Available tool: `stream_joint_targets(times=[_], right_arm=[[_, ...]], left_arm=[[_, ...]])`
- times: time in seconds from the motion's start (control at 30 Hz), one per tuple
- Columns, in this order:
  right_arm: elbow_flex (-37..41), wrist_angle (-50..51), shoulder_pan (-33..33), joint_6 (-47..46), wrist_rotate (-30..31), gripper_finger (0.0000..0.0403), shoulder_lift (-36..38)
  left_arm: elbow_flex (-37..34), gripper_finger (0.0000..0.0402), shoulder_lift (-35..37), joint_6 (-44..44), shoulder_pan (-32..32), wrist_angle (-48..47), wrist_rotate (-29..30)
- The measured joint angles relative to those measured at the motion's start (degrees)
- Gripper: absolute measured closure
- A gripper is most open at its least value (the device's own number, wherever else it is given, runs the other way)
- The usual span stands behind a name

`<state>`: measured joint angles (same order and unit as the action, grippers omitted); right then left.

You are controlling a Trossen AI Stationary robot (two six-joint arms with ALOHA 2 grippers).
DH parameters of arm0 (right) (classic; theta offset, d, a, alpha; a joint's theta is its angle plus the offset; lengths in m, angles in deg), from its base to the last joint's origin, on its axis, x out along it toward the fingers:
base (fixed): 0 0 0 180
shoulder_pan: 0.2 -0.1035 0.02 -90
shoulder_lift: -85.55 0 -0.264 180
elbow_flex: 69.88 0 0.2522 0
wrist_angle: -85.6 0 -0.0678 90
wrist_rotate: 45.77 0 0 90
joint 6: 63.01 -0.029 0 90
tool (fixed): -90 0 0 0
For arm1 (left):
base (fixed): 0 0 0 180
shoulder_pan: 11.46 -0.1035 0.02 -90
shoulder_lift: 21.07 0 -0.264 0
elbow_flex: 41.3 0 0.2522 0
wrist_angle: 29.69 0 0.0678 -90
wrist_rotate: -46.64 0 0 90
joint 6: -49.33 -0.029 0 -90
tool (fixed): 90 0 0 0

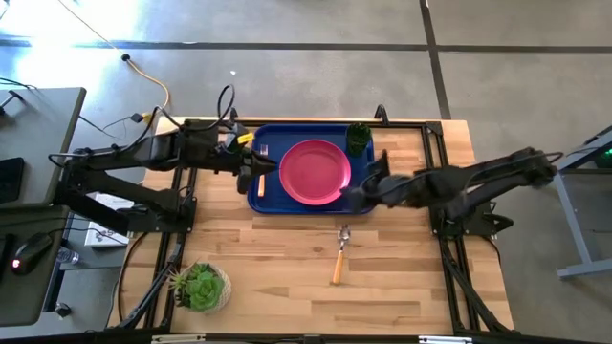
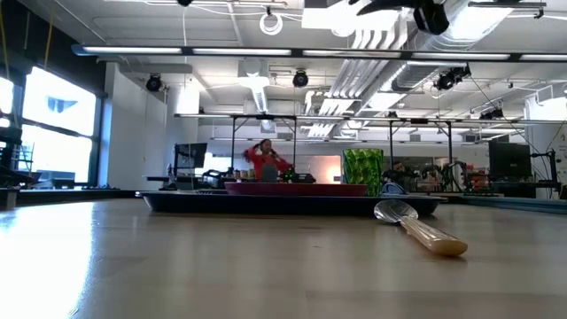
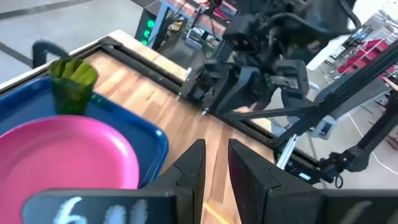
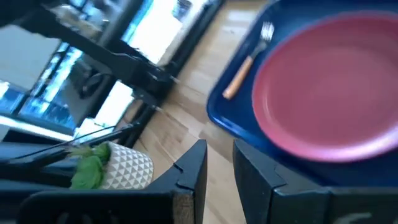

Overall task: Pick and place plate/cup/fork/spoon on tray
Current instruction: Put the yellow spoon between the fork and plate on the blue serving tray

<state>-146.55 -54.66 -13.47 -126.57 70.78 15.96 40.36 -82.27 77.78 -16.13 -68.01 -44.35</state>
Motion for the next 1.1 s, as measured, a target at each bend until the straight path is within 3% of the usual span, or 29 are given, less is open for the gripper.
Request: stream_joint_targets(times=[0.2, 0.43, 0.77, 1.1], right_arm=[[0.0, 1.6, 3.1, 9.2, -2.6, 0.0336, 7.2], [0.0, 12.0, 5.0, 6.9, -7.6, 0.0336, 12.5], [0.0, 33.4, 5.2, 1.9, -9.2, 0.0336, 13.4], [0.0, 35.7, 5.2, 2.7, -9.2, 0.0336, 13.1]], left_arm=[[9.0, 0.0341, -7.8, 0.0, 1.5, -2.9, 4.4], [16.8, 0.0341, -18.0, 8.1, 3.0, -14.5, 8.0], [17.8, 0.0341, -29.0, 19.6, 5.3, -15.3, 8.0], [17.8, 0.0341, -36.1, 27.8, 9.3, -15.2, 8.1]])
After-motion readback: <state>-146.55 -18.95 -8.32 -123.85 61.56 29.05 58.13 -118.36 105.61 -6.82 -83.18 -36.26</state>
